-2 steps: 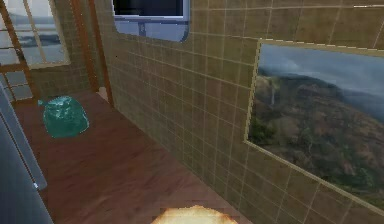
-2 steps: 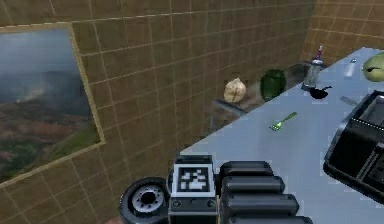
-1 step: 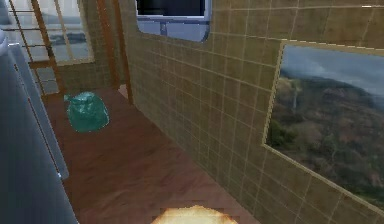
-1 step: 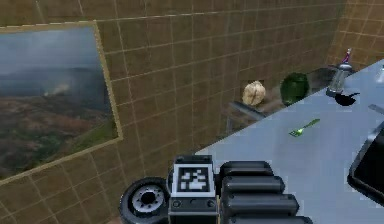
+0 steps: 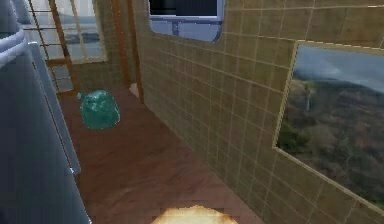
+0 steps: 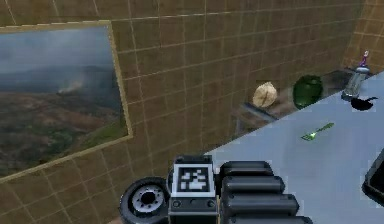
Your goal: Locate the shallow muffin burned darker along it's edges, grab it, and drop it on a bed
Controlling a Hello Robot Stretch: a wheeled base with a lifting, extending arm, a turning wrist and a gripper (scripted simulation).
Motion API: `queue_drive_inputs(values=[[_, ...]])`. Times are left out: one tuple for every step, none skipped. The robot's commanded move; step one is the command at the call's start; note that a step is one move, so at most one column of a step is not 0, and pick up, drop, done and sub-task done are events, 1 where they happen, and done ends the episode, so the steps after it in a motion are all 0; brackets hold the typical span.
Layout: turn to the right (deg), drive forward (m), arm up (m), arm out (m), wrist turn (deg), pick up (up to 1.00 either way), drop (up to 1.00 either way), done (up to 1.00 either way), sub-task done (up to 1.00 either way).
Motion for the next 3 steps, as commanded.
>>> queue_drive_inputs(values=[[0.0, 0.6, 0.0, 0.0, 0.0, 0.0, 0.0, 0.0, 0.0], [-30.0, 0.0, 0.0, 0.0, 0.0, 0.0, 0.0, 0.0, 0.0], [0.0, 0.8, 0.0, 0.0, 0.0, 0.0, 0.0, 0.0, 0.0]])
